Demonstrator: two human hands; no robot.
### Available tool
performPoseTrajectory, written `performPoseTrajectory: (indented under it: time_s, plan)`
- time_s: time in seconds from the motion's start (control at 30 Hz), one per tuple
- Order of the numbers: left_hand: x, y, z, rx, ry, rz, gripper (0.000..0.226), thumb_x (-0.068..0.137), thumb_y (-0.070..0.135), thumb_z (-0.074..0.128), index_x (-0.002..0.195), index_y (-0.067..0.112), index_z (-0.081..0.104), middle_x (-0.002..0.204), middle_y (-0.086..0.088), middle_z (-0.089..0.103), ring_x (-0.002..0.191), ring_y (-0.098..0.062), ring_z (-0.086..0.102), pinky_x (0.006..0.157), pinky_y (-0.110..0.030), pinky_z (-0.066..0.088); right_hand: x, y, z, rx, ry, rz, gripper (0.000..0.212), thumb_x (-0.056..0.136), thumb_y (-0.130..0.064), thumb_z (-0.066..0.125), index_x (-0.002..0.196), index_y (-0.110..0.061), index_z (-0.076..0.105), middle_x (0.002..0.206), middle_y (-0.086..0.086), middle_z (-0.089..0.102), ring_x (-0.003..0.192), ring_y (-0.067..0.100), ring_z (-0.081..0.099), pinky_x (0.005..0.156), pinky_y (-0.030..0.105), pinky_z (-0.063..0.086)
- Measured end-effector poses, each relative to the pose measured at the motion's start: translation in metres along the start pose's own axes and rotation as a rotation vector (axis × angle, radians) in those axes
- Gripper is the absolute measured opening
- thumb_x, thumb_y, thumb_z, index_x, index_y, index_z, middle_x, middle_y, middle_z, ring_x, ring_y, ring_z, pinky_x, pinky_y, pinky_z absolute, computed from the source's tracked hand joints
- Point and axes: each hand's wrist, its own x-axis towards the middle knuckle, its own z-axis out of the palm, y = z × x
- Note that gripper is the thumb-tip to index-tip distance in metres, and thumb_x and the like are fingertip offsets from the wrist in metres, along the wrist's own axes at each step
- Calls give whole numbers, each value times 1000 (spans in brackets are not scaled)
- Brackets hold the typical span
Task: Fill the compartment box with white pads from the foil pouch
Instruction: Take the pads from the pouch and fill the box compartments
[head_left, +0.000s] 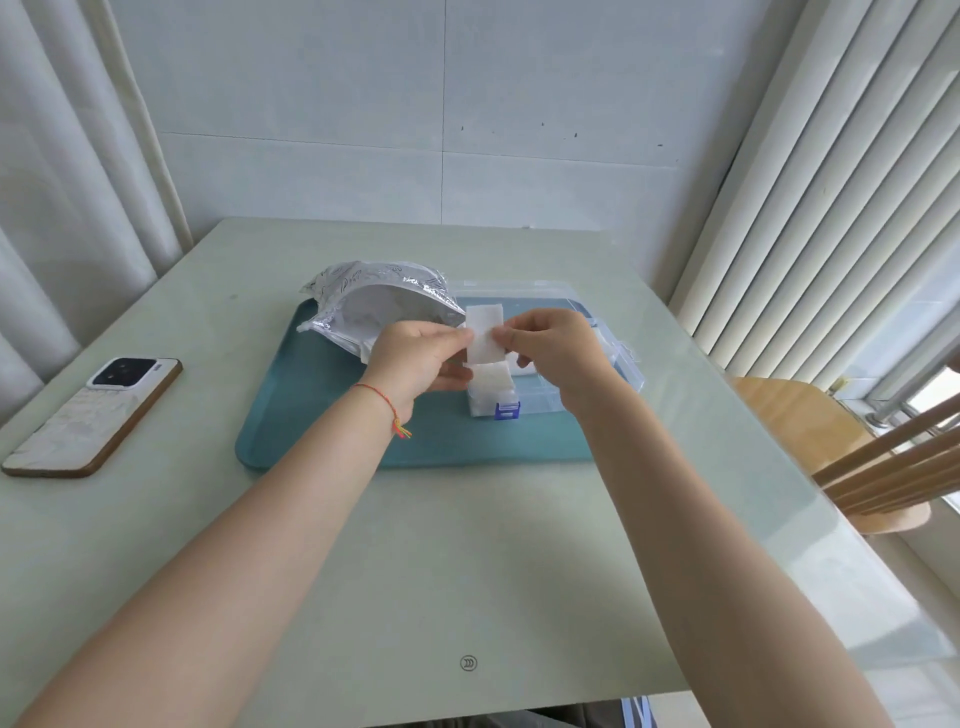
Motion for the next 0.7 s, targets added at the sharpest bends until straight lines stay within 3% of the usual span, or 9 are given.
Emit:
performPoseTrajectory:
  time_s: [0.07, 0.2, 0.4, 0.53, 0.63, 0.7]
  plan:
    - [3, -2, 2, 190, 54, 51, 4, 88, 7, 66, 85, 5, 68, 74, -11, 67, 53, -19, 60, 52, -26, 56, 3, 3, -3, -76, -5, 18, 11, 83, -15, 75, 89, -10, 68, 67, -4, 61, 56, 9, 49, 45, 12, 36]
    - [10, -7, 4, 407, 85, 114, 5, 83, 5, 65, 86, 8, 68, 67, -9, 68, 45, -16, 58, 50, -27, 54, 10, 10, 2, -289, -62, 36, 15, 79, -17, 79, 83, -14, 64, 69, -4, 65, 68, 16, 58, 65, 26, 45]
    - [15, -8, 6, 763, -6, 209, 13, 82, 17, 67, 75, 28, 70, 64, 2, 67, 47, -20, 58, 59, -26, 53, 13, 11, 7, -529, -126, 1, 6, 78, -16, 74, 83, -13, 76, 71, -3, 66, 61, 12, 53, 54, 21, 41]
    - [19, -6, 9, 905, -16, 220, 12, 81, 16, 67, 78, 24, 75, 63, 9, 64, 57, -18, 59, 68, -26, 52, 16, 12, 14, -602, -91, -41, 3, 77, -19, 74, 77, -21, 73, 85, 1, 73, 82, 18, 64, 75, 32, 54]
    - [18, -1, 10, 1005, -15, 211, 9, 77, 20, 69, 79, 23, 77, 74, 7, 71, 69, -18, 65, 71, -27, 54, 15, 14, 20, -663, -64, -81, 11, 78, -18, 71, 71, -25, 66, 88, 1, 72, 91, 22, 63, 86, 39, 53]
    - [16, 3, 12, 1064, -60, 165, 10, 78, 19, 67, 80, 23, 76, 67, 6, 68, 63, -18, 63, 72, -28, 57, 15, 15, 21, -696, -68, -92, 15, 77, -21, 73, 67, -28, 63, 88, -1, 71, 93, 22, 62, 88, 41, 51]
